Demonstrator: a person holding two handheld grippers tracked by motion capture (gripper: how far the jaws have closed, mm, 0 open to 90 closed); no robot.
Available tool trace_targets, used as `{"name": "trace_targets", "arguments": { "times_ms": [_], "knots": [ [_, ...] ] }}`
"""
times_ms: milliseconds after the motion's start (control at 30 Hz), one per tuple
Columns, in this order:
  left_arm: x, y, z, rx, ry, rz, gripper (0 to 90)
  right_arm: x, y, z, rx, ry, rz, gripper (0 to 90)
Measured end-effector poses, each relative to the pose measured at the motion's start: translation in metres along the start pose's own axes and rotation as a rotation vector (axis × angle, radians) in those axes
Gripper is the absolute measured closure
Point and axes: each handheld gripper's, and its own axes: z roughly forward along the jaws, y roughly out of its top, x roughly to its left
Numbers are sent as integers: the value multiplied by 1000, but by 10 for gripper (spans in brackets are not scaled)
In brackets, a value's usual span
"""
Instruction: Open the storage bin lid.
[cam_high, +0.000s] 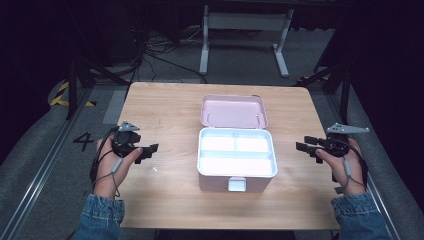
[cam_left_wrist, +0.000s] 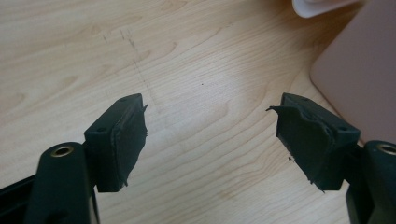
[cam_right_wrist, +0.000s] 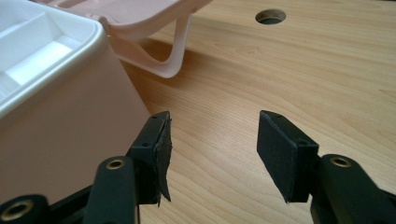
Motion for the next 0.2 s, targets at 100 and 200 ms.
{"name": "trace_targets", "arguments": {
  "times_ms": [100,200],
  "knots": [
    [4,-1,-1,-41,-35,-40,246,-1,-2,2,9,1,11,460],
    [4,-2,-1,-74,-58,-59,226,-2,-2,2,0,7,15,460]
  ]
}}
